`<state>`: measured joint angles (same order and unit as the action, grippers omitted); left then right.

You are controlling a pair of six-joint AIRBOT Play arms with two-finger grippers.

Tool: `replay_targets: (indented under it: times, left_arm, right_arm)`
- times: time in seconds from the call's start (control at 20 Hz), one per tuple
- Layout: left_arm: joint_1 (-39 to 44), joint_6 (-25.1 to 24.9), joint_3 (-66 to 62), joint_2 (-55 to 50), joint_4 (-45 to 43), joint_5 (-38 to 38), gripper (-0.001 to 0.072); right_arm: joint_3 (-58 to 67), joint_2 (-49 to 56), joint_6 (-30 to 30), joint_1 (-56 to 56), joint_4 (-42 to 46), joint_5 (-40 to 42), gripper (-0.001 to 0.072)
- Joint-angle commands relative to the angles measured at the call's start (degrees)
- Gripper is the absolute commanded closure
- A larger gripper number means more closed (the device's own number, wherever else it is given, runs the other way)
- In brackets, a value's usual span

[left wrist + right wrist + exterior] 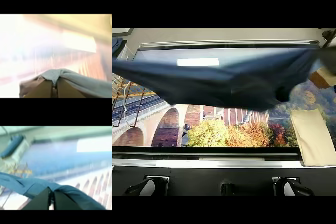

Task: Fold the clothes and pants, and hang the long-sleeved shirts on hangers.

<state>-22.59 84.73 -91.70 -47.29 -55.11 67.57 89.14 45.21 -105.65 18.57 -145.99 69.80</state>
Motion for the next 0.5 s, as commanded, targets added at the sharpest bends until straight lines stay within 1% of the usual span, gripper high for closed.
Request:
replay_targets:
  times: [0.0, 0.1, 0.2, 0.3, 0.45]
  left_arm:
    - [0.04, 9.88, -16.85, 5.60, -12.81, -0.13, 0.0694]
    - [0.04, 13.35, -18.34, 8.68, -18.45, -0.07, 0.0694]
    - [0.04, 13.20, -18.29, 9.51, -20.17, 1.42, 0.0694]
    - [0.07, 12.17, -17.35, 8.04, -19.85, 4.11, 0.0694]
    - [0.07, 5.79, -11.41, 3.48, -15.02, 8.57, 0.0694]
  right_arm:
    - [17.62, -6.43, 11.85, 0.00, 9.53, -3.02, 0.0687]
    - [23.50, -6.80, 17.14, 0.00, 14.91, -4.09, 0.0687]
    - [25.11, -6.12, 21.09, 0.00, 16.90, -5.01, 0.0687]
    - [25.11, -3.50, 23.76, 0.00, 18.45, -2.25, 0.0687]
    - [25.11, 6.27, 27.47, -0.02, 17.90, 7.87, 0.0686]
